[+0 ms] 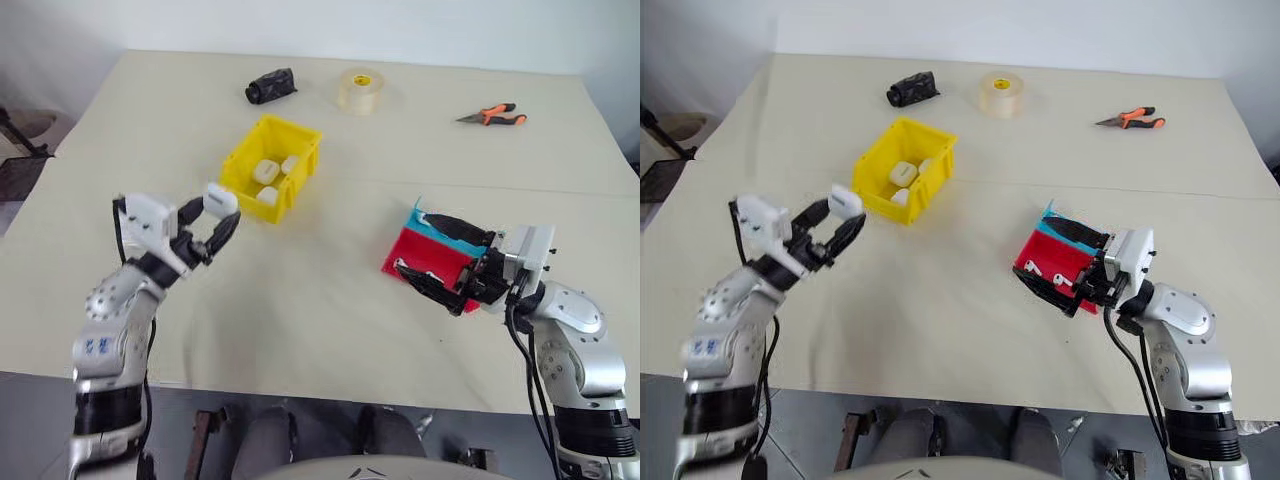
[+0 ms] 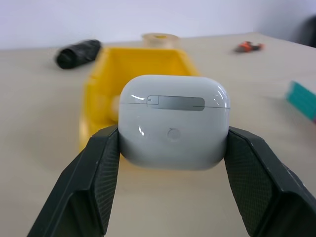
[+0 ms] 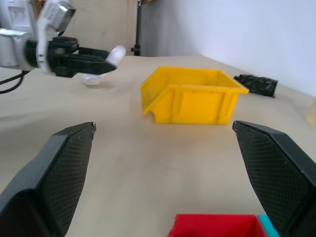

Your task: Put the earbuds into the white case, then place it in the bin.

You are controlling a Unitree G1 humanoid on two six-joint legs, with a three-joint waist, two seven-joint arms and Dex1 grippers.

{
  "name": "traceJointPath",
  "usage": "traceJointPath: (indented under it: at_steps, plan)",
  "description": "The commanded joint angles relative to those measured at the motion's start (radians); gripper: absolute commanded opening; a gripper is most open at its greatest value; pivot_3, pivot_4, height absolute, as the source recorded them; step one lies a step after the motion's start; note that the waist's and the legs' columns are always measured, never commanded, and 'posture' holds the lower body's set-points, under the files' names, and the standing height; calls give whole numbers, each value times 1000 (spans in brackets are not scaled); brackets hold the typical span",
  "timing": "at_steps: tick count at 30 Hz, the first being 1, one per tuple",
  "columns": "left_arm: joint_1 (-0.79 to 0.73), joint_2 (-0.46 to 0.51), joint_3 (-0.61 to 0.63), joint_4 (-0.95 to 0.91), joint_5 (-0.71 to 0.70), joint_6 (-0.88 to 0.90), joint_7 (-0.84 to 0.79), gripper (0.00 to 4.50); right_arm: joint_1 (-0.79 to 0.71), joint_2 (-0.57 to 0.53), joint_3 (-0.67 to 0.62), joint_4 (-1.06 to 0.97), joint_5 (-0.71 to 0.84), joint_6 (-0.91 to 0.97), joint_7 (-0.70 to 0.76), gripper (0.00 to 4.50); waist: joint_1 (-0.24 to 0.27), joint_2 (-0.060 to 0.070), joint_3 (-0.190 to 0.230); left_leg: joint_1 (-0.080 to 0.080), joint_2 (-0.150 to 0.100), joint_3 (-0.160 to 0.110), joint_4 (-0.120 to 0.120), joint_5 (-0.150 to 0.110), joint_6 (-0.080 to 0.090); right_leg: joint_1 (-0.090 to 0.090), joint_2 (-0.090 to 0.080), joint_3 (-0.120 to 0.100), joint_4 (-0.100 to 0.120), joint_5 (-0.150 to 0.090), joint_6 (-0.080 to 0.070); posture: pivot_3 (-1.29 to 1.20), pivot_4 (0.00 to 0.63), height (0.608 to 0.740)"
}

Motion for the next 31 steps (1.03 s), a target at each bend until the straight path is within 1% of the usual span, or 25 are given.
traceJointPath:
  at_steps: [1,5,8,10,11,13,15,16,18,22,26,31]
  plan:
    - [-160,-11,-46,176,61,-98,0,2783,-15,5,-22,8,-10,-33,-30,4464,-3,0,0,0,0,1,0,0,0,0,0,0,0,0,0,0,150,740]
    - [-306,-17,-85,412,112,-176,-28,2783,-40,9,-5,6,-13,-32,-47,4464,-13,0,0,0,0,2,-2,0,0,-1,0,-1,0,0,0,0,150,740]
    - [-359,-21,-92,513,124,-196,-36,2783,-46,10,10,-4,-13,-26,-52,4464,-26,0,0,1,0,4,-6,0,0,-3,0,-1,0,0,0,0,150,740]
    - [-370,-17,-98,539,131,-197,-38,3549,-47,12,13,-8,-13,-25,-57,4500,-34,0,0,1,0,4,-6,0,0,-3,0,-1,0,0,0,0,150,740]
    - [-373,-16,-99,546,137,-200,-36,3837,-47,12,14,-7,-12,-26,-58,4500,-35,-1,0,1,0,4,-6,0,0,-3,0,-1,0,0,0,0,150,740]
    - [-353,-10,-99,519,135,-211,-49,4478,-43,9,14,-6,-12,-28,-57,4500,-34,-1,0,1,0,4,-6,0,0,-3,0,-1,0,0,0,0,150,740]
    - [-305,4,-98,443,94,-188,-117,4478,-41,4,12,1,-12,-29,-52,4500,-34,-1,0,1,0,3,-6,0,0,-3,0,-1,0,0,0,0,150,740]
    - [-274,20,-106,409,96,-206,-148,4478,-42,1,10,6,-11,-28,-48,4500,-35,-1,0,1,0,3,-5,0,0,-3,0,-1,0,0,0,0,150,740]
    - [-181,82,-126,325,108,-221,-231,4478,-48,-10,7,19,-6,-20,-36,4500,-37,-1,0,1,0,4,-5,0,0,-3,0,-1,0,0,0,0,150,740]
    - [18,169,-76,125,4,-258,-406,4478,-55,-48,8,53,5,0,19,4500,-39,-1,1,2,1,4,-6,0,0,-3,0,0,0,0,0,0,150,740]
    - [145,248,-38,33,14,-277,-444,4478,-40,-98,-6,82,39,20,109,4500,-24,-1,1,1,1,3,-4,0,0,-2,0,0,0,0,0,0,150,740]
    - [235,281,-1,-34,13,-277,-438,4478,-32,-140,-38,156,28,-6,162,4500,-13,-1,1,1,1,4,-4,0,0,-2,0,1,-1,0,0,0,150,740]
